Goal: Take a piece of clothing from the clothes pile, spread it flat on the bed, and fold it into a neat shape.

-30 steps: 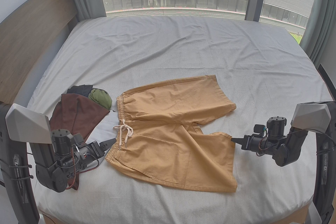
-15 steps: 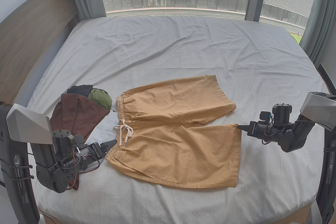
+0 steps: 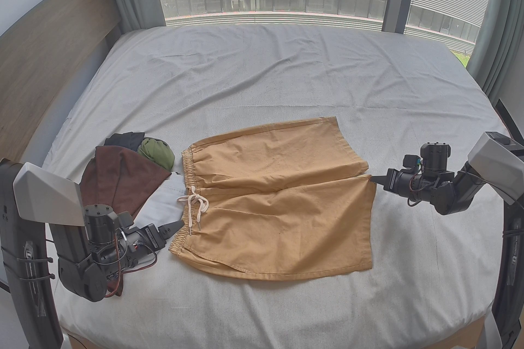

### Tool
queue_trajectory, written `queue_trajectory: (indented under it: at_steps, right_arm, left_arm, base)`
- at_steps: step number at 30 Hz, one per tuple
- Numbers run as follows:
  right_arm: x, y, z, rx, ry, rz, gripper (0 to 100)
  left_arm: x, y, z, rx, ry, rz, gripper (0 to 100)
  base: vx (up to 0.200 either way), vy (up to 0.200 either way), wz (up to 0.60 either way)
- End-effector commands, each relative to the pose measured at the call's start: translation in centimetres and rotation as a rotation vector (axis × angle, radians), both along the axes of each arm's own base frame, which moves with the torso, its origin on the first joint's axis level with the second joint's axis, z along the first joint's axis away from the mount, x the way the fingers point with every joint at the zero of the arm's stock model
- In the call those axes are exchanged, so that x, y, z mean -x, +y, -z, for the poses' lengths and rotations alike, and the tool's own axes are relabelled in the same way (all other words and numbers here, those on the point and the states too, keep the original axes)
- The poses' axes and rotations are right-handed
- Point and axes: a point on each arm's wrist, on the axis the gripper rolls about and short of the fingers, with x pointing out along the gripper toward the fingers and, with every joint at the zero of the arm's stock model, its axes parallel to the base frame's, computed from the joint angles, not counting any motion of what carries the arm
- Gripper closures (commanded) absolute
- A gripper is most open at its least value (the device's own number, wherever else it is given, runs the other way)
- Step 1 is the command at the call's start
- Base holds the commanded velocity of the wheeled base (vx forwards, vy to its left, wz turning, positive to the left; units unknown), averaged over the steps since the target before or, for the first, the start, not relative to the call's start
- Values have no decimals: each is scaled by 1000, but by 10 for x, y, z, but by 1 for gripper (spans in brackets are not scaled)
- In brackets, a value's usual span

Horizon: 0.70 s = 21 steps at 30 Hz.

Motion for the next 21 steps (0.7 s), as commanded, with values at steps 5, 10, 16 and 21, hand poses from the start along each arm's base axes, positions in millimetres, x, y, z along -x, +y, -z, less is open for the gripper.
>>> queue_trajectory:
  at_steps: [5,10,16,21]
  right_arm:
    - [-3,2,8,1,7,0,0]
    - [2,5,2,14,5,15,0]
    - [28,5,-38,16,-40,12,0]
    - [89,15,-71,22,-32,-22,0]
  left_arm:
    - [1,-1,2,-1,8,2,0]
    - [3,-1,3,-2,17,3,0]
    - [6,0,4,-2,31,0,0]
    - [8,1,7,-6,47,-1,0]
  base:
    - [0,0,0]
    - [0,0,0]
    - [0,0,0]
    - [0,0,0]
